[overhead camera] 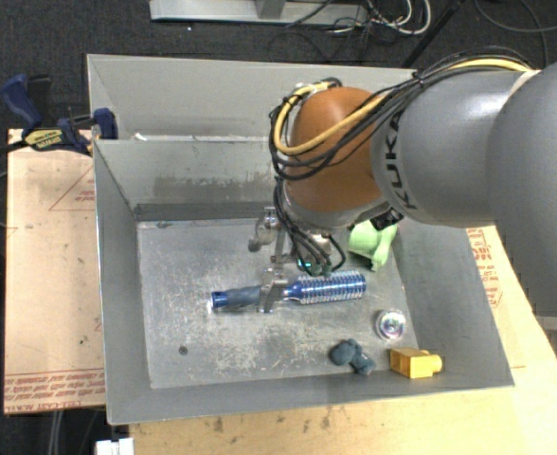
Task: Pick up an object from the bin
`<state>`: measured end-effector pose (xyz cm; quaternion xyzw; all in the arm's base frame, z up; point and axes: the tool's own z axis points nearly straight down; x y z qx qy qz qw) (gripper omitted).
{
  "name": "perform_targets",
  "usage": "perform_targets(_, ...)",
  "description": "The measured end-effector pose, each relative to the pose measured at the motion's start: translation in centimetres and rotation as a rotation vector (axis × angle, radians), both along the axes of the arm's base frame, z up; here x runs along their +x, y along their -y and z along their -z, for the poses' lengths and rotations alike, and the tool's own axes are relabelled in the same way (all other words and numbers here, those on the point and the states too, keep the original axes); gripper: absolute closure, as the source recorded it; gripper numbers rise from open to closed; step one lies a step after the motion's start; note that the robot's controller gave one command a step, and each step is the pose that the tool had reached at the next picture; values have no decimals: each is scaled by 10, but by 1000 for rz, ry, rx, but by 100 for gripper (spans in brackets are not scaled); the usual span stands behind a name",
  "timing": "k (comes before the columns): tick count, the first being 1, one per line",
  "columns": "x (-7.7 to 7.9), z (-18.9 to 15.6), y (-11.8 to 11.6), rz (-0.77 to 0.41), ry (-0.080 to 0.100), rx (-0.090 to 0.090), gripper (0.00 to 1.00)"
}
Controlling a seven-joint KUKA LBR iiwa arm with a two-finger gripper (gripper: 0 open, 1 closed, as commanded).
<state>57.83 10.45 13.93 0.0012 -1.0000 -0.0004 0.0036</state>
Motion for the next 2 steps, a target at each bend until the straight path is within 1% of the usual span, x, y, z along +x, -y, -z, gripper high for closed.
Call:
perform_targets(1,23,64,-4,403,12,3,0)
perform_targets(2,11,60,-10,497,22,5,0)
